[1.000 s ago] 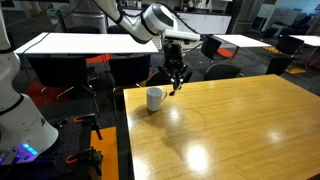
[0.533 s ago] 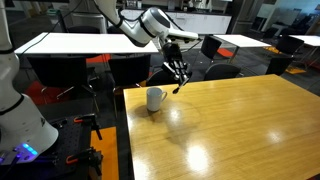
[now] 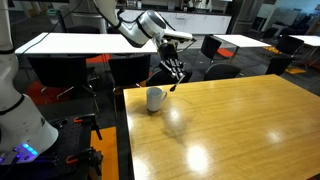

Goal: Pick up the small brush from the table and put it in the mug cup.

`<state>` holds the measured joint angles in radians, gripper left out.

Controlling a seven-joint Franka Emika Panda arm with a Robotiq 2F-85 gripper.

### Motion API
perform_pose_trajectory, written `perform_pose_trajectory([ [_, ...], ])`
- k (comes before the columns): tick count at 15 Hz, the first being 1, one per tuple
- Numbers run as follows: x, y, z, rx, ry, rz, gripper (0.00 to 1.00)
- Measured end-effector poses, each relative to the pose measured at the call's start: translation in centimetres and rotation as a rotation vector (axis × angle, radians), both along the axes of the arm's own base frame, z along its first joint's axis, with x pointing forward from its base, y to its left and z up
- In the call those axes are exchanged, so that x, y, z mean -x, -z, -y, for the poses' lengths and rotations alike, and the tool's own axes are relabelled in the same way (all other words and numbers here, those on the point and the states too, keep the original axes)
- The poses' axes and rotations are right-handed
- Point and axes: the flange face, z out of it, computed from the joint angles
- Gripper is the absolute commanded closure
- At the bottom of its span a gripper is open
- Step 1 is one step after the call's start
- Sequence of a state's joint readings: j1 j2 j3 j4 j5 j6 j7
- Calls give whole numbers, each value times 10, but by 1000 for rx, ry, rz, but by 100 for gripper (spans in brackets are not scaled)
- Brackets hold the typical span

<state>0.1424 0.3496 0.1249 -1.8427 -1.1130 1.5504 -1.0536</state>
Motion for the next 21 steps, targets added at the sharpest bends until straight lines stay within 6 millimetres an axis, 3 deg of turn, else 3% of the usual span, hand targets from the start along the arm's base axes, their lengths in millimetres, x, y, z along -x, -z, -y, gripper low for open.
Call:
perform_pose_trajectory([
  [8, 12, 12, -39, 40, -1, 23, 97],
  [21, 16, 40, -94, 112, -164, -4, 97],
])
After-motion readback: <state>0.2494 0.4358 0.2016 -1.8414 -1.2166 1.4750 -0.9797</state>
